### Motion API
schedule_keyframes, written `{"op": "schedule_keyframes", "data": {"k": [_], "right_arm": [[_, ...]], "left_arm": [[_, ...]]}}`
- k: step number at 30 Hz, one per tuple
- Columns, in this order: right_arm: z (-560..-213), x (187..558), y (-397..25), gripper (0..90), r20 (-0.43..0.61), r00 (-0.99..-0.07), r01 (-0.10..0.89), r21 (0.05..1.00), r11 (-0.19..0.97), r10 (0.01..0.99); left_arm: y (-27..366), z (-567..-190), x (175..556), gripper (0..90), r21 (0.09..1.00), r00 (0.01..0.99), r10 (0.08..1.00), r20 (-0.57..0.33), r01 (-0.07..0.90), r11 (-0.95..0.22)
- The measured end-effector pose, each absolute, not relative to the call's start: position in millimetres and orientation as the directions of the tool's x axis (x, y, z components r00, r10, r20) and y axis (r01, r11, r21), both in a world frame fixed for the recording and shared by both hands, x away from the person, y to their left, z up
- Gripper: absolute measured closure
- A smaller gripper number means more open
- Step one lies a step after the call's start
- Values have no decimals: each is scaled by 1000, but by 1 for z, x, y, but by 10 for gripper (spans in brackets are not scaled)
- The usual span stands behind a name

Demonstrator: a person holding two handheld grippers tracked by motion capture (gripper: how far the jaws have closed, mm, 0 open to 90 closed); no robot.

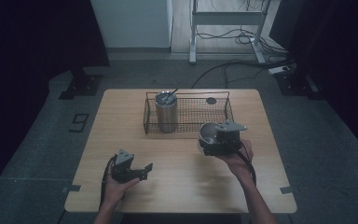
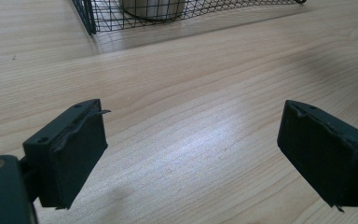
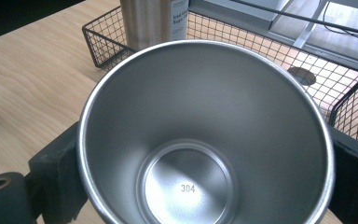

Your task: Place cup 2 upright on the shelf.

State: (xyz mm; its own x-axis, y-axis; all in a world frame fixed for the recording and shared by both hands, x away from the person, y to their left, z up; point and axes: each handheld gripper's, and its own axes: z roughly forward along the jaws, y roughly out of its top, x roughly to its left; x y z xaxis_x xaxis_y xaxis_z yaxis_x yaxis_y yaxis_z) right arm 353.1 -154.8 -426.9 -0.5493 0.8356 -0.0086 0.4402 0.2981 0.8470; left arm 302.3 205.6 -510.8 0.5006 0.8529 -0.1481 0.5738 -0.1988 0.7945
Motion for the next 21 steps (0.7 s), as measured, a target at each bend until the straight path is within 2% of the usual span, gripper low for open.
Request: {"op": "schedule_keyframes", "data": {"k": [21], "right_arm": [[-405, 377, -150, 66, -28, -536, 431, 850, 303, 843]], "left_arm": [[207, -512, 302, 82, 790, 505, 847, -167, 583, -192]]}}
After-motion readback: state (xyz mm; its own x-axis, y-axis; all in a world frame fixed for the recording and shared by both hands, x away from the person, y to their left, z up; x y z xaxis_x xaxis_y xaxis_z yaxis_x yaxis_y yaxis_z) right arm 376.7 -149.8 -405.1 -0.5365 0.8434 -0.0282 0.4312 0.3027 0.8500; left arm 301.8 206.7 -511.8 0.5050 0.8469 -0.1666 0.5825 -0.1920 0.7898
